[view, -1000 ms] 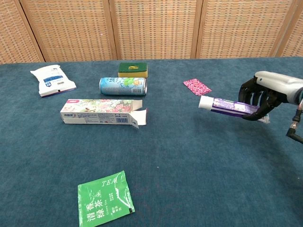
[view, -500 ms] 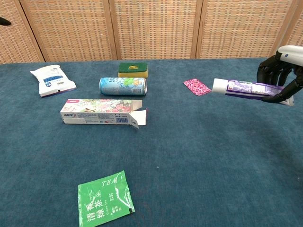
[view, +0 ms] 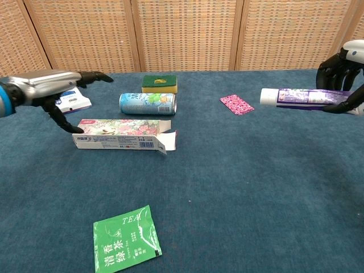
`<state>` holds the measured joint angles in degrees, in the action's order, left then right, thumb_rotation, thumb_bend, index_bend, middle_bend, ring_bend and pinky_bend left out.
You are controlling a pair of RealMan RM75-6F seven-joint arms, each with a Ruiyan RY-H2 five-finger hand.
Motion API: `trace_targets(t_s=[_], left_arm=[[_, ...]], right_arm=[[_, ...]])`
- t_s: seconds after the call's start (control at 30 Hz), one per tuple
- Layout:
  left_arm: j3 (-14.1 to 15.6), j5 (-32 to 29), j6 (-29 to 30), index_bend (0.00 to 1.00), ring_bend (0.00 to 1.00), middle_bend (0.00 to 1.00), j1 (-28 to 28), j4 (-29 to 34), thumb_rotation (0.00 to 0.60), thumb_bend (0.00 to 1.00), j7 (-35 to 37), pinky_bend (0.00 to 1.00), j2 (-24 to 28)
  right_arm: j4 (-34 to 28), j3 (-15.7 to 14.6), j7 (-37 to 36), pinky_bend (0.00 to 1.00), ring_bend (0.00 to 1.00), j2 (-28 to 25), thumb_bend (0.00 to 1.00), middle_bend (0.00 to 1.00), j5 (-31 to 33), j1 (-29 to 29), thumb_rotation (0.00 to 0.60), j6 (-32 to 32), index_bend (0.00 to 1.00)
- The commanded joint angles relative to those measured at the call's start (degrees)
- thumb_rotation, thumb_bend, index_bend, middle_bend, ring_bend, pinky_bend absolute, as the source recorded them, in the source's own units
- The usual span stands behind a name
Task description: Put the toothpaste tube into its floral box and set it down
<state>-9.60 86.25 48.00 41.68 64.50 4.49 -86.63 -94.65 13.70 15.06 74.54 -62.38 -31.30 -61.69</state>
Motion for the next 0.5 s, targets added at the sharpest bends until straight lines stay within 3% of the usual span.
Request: trace_targets(t_s=[0.03, 0.5], left_arm=[[0.11, -0.39, -3.2, 0.04, 0.09, 0.02, 2.96, -2.76, 0.6, 0.2, 1.76, 0.17, -2.9], [-0.06, -4.19, -8.35, 0.13, 0.19, 0.16, 7.46, -6.45, 0.6, 0.2, -0.69, 0.26, -7.18]], right_arm=[[0.52, 0.09, -0.27, 0.41, 0.47, -0.09, 0.72, 0.6, 0.55, -0.19, 0.6, 0.43, 0.61], [3.27, 0.22, -2.1, 0.41, 0.47, -0.22, 0.72, 0.6, 1.82, -0.58, 0.6, 1.47, 0.61]])
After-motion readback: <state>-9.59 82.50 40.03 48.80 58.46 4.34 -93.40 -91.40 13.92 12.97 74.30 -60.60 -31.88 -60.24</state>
